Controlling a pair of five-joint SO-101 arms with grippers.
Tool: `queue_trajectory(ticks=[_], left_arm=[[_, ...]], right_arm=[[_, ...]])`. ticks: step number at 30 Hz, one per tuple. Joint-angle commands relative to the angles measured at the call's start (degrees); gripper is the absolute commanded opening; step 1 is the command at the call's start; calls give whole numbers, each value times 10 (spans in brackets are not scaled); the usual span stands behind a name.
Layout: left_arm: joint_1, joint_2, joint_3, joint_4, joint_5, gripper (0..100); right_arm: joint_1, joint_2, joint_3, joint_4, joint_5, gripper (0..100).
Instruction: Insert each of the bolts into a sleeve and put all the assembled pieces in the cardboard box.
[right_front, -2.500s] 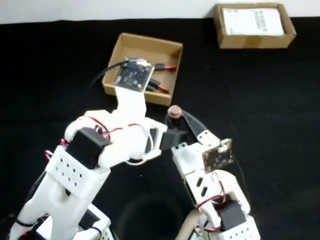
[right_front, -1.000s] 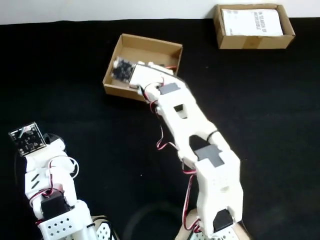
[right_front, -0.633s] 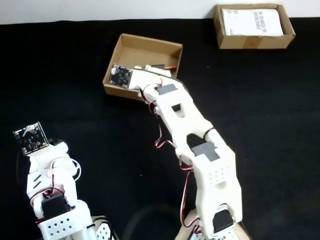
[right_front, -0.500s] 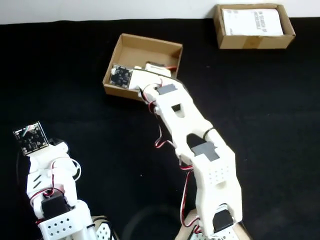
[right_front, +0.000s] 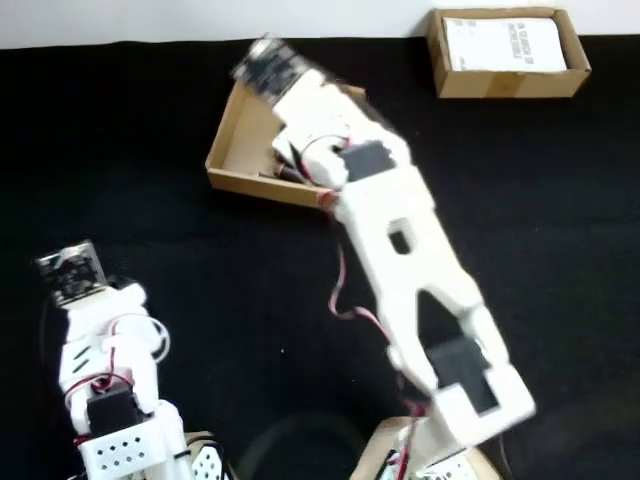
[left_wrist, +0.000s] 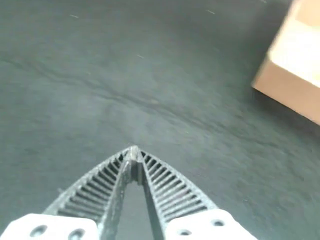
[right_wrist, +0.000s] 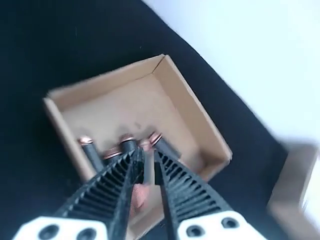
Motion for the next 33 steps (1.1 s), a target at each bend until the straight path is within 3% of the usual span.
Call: queue_trajectory(ticks=[1,8,11,15,17,20,24,28,30,33], left_arm=[[60,1,10,47,-1,9],[78,1,10,68,-4,9],[78,1,10,69,-4,9],[80,1,10,97,-4,9],[81,1,10,130,-4,9],[92,0,10,168,-4,9],[117,-3,10,221,-4,9],[121,-4,10,250,-4,9],[121,-4,10,262,-4,9],[118,-4,10,287,-3,9]], right_arm=[[-21,-152,-15,147,-79,15],[-101,-324,132,451,-208,15],[-110,-425,228,461,-275,15],[-112,-581,349,456,-287,15],[-85,-655,422,433,-287,15],[15,-759,563,329,-270,15],[153,-864,796,61,-168,15],[246,-936,1017,-189,-84,15],[272,-968,1087,-197,-61,15],[297,-1014,1126,-106,-48,15]])
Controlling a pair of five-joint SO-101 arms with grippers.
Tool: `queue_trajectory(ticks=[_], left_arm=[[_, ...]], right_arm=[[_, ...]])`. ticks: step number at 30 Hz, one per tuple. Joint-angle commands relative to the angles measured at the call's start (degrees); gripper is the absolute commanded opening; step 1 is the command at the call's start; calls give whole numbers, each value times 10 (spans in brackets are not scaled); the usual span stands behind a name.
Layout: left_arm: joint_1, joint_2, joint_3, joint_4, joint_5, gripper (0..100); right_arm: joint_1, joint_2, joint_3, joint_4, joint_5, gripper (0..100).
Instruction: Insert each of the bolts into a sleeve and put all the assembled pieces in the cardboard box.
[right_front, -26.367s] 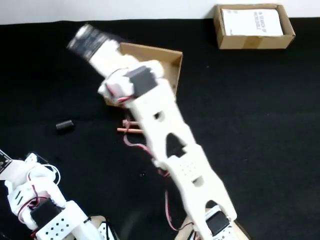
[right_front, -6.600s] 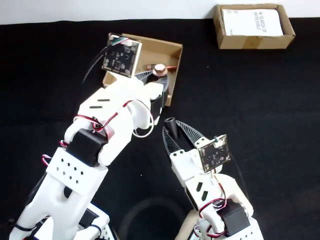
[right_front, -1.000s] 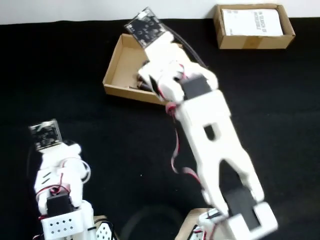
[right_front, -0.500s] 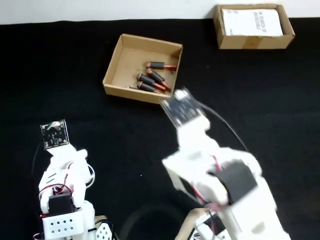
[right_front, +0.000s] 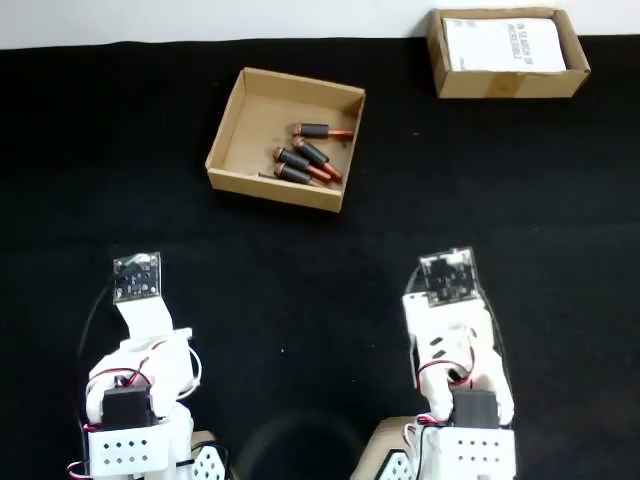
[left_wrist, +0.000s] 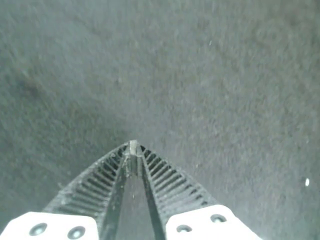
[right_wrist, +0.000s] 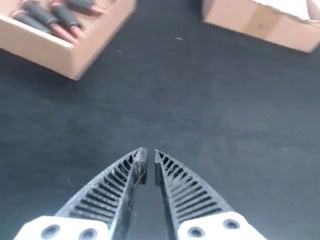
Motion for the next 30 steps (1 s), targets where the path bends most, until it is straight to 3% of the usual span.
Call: queue_trajectory(ticks=[1,5,10,19,26,30], left_arm=[[4,-4,10,19,-1,9],[4,-4,10,19,-1,9],[4,-4,10,19,-1,9],[4,-4,10,19,-1,9],[4,-4,10,19,-1,9],[4,-4,10,19,-1,9]], right_arm=[[30,-55,86,93,17,15],[20,-86,86,262,17,15],[23,-88,86,384,15,15],[62,-88,85,380,13,15],[57,-88,85,376,-105,15],[57,-89,85,376,-128,15]])
